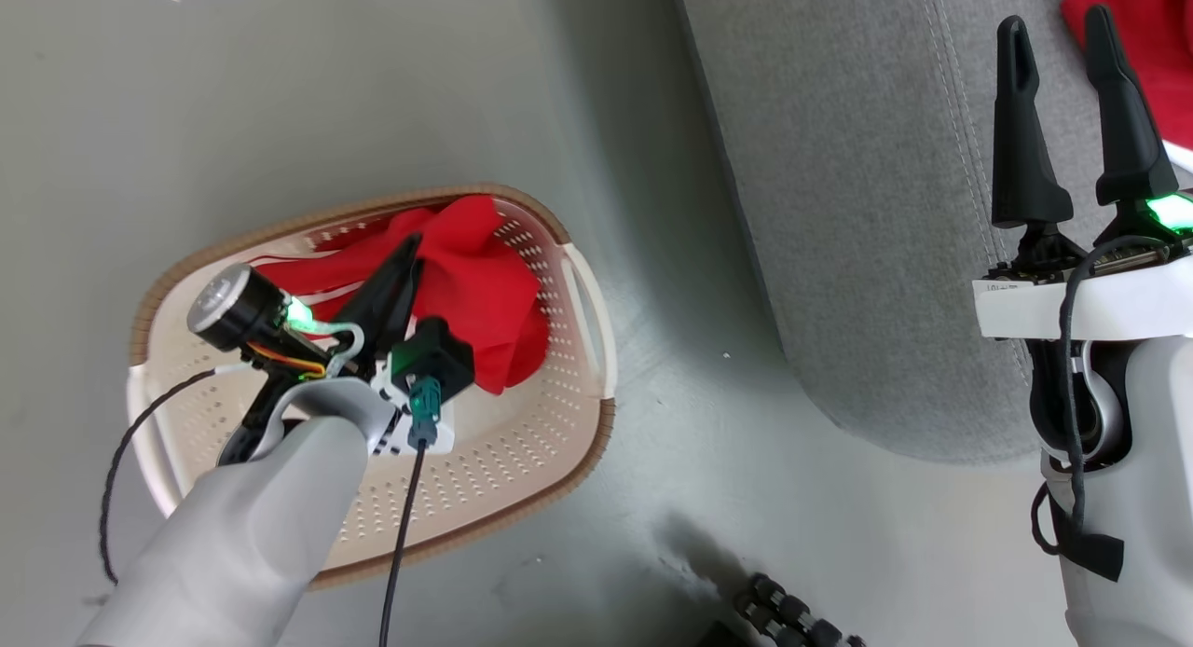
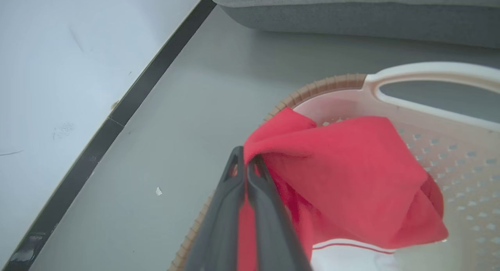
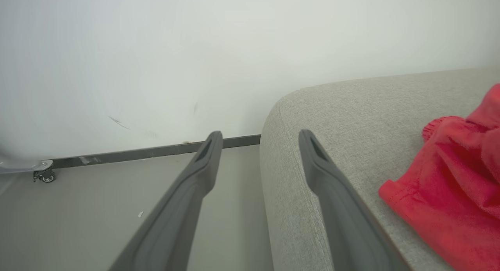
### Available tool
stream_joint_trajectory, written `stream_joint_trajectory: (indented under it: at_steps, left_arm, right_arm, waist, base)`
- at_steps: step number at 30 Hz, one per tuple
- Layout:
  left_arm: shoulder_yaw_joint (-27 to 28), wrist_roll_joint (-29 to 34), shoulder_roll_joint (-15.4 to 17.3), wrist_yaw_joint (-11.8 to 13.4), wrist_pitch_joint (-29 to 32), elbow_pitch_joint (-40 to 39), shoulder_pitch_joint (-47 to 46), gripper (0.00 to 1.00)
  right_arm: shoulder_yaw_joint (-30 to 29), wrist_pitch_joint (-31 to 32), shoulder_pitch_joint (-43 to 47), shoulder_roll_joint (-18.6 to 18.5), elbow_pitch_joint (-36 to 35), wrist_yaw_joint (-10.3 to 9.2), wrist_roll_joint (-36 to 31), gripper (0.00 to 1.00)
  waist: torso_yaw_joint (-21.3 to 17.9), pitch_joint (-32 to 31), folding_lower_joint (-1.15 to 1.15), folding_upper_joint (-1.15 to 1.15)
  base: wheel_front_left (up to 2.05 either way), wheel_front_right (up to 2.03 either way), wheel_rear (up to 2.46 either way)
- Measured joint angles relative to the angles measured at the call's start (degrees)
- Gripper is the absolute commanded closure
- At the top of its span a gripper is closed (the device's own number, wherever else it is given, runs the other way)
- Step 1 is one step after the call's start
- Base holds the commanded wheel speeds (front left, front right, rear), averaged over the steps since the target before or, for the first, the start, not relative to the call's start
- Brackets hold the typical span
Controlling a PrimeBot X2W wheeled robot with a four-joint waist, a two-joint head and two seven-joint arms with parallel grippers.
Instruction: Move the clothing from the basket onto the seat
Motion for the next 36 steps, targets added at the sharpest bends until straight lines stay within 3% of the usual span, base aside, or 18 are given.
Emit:
stream_joint_trajectory:
  at_steps: [9,18,28,36]
  left_arm:
    - [3.0,-2.9,0.5,2.8,-0.3,-10.1,1.9,1.00]
    - [4.5,-4.6,2.0,3.6,-0.5,-20.4,2.7,1.00]
    - [5.7,-6.9,4.2,3.4,-0.5,-28.3,4.5,1.00]
    - [6.4,-8.2,6.0,1.9,-0.5,-33.4,4.6,1.00]
  right_arm:
    - [0.7,0.0,-1.1,-0.1,1.2,0.00,-3.2,0.00]
    - [1.6,0.0,-1.0,-0.2,1.8,0.00,-4.2,0.00]
    - [2.0,-0.2,-0.1,-0.4,3.5,0.00,-7.6,0.00]
    - [2.9,-0.2,3.0,-0.5,5.2,0.00,-11.1,0.00]
  waist:
    - [2.9,-3.8,0.00,0.00]
    - [6.0,-8.7,0.00,0.00]
    - [9.0,-14.3,0.00,0.00]
    - [11.3,-19.6,0.00,0.00]
  base:
    - [0.00,0.00,0.00]
    - [0.00,0.00,0.00]
    - [0.00,0.00,0.00]
    - [0.00,0.00,0.00]
